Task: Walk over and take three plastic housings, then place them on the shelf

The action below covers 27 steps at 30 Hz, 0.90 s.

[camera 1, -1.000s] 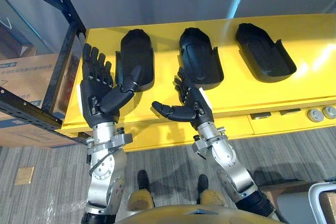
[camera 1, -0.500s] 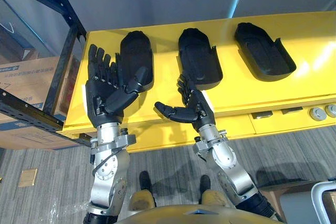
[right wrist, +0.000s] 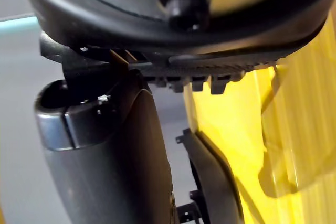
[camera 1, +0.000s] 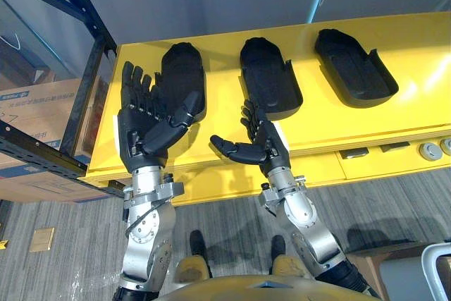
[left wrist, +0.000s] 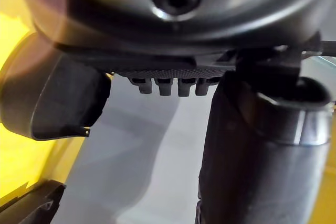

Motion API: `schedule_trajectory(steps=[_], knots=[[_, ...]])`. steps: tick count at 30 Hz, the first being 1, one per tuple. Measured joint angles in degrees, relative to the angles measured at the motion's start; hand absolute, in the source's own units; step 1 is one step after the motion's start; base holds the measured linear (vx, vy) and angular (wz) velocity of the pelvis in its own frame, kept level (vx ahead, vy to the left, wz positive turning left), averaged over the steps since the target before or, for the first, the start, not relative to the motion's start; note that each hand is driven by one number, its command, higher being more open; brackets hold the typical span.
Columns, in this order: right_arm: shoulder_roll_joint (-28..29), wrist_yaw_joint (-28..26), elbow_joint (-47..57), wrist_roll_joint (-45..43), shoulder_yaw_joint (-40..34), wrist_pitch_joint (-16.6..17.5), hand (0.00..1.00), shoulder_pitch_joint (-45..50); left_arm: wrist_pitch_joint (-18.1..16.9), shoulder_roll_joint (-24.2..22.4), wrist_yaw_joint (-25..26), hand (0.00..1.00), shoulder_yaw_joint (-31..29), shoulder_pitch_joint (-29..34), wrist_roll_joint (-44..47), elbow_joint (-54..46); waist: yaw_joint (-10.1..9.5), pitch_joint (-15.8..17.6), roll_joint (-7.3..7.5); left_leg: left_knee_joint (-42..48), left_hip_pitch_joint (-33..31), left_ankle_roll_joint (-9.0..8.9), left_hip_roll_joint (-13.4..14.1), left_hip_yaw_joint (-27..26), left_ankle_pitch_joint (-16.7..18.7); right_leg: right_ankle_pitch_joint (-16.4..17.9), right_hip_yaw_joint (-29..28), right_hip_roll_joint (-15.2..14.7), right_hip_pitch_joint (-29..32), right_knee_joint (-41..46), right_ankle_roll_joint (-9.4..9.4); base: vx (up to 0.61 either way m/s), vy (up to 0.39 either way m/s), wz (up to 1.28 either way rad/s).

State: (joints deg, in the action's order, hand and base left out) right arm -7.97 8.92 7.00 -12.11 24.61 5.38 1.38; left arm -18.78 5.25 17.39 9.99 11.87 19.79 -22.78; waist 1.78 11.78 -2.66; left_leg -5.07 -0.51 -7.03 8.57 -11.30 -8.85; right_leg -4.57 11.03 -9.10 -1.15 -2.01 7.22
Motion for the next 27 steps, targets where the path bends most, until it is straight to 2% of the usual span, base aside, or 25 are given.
schedule_trajectory(steps=[2, 4, 6, 7, 10, 13, 14, 18, 21, 23, 27], knots=[[-0.01, -1.93, 0.00, -0.04, -0.01, 0.00, 1.00, 0.02, 0.00, 0.00, 0.00, 1.00, 0.14, 0.00, 0.00, 0.12, 0.00, 0.00, -0.01, 0.00, 0.02, 0.00, 0.00, 0.00, 0.00, -0.01, 0.00, 0.00, -0.04, -0.02, 0.01, 0.00, 0.000, 0.00], [-0.13, -6.22, 0.00, -0.16, -0.15, 0.64, 1.00, 0.03, 0.01, 0.01, -0.12, 1.00, 0.28, 0.00, 0.01, 0.50, 0.01, -0.01, -0.01, 0.00, 0.06, 0.00, 0.01, 0.00, 0.00, -0.03, 0.00, 0.01, -0.10, -0.04, 0.02, 0.00, 0.000, 0.00], [-0.21, -9.45, 0.00, -0.37, -0.11, 2.09, 1.00, 0.00, 0.01, 0.02, -0.25, 1.00, 0.26, 0.00, 0.02, 0.95, -0.02, -0.02, -0.02, 0.00, 0.18, 0.00, 0.02, 0.00, 0.00, -0.06, 0.00, 0.03, -0.25, -0.07, 0.03, 0.00, 0.000, 0.00], [-0.43, -11.62, 0.07, -2.33, 0.04, 4.30, 1.00, -0.04, 0.01, 0.04, -0.44, 1.00, 0.22, -0.01, 0.03, 1.37, -0.06, -0.02, -0.02, 0.00, 0.46, 0.00, 0.01, 0.00, -0.01, -0.16, 0.01, 0.03, -0.83, -0.09, 0.15, 0.00, 0.000, 0.00], [-1.47, -13.59, 1.63, -4.74, -0.62, 5.58, 1.00, -0.06, 0.01, 0.08, -0.69, 1.00, -0.19, 0.00, 0.02, 1.76, -0.25, -0.04, 0.01, -0.02, 1.08, -0.07, 0.00, 0.00, 0.05, -0.22, 0.02, 0.03, -1.18, -0.19, 0.27, -0.01, -0.002, 0.00], [-2.95, -16.21, 6.83, -10.50, -4.91, 7.54, 1.00, 0.41, 0.00, 0.13, -1.37, 1.00, -1.92, -0.01, -0.01, 1.76, -0.15, -0.04, 0.01, -0.03, 1.22, -0.55, 0.07, 0.00, 0.45, 0.00, 0.04, 0.12, -1.79, -0.52, 0.13, 0.00, 0.000, 0.00], [-3.03, -16.55, 10.19, -11.68, -8.49, 8.72, 1.00, 1.47, 0.00, 0.15, -1.53, 1.00, -2.50, 0.00, -0.01, 1.74, -0.16, -0.12, 0.03, -0.04, 1.35, -0.56, 0.08, 0.00, 0.55, 0.01, 0.04, 0.15, -1.86, -0.70, 0.20, -0.03, -0.010, -0.01], [-2.58, -11.96, 15.89, -10.74, -19.86, 11.69, 1.00, 5.28, -0.03, 0.17, -2.84, 1.00, -4.58, 0.05, 0.00, 1.49, 0.11, -2.13, 0.57, -0.04, 1.84, -0.66, 0.15, -0.65, 1.04, 0.02, -0.36, 0.20, -2.09, -1.14, 0.15, 0.01, -0.007, -0.06], [-1.15, -9.39, 15.89, -10.00, -27.71, 11.90, 1.00, 7.51, -0.20, 0.12, -3.26, 1.00, -5.57, 0.15, -0.02, 0.92, 0.40, -3.48, 0.79, -0.03, 2.54, -0.48, 0.21, -1.31, 1.00, -0.25, -0.90, 0.24, -2.37, -1.22, 0.28, 0.03, -0.008, -0.11], [-0.59, -7.44, 15.89, -7.58, -30.15, 11.88, 1.00, 8.17, -0.30, 0.10, -3.19, 1.00, -6.66, 0.20, -0.20, 0.83, 0.70, -3.68, 0.75, -0.04, 3.26, -0.61, 0.30, -2.00, 1.22, -0.25, -1.52, 0.30, -2.90, -1.30, 0.28, 0.03, -0.009, -0.17], [0.17, -0.55, 15.59, -0.29, -36.39, 11.48, 1.00, 11.90, -0.44, -0.34, -0.03, 1.00, -10.42, 2.30, -7.63, 0.84, 1.97, -4.57, 0.66, -0.06, 3.67, -0.57, 0.36, -2.55, 1.53, -0.28, -1.89, 0.34, -3.02, -1.86, 0.47, -0.01, -0.006, -0.07]])
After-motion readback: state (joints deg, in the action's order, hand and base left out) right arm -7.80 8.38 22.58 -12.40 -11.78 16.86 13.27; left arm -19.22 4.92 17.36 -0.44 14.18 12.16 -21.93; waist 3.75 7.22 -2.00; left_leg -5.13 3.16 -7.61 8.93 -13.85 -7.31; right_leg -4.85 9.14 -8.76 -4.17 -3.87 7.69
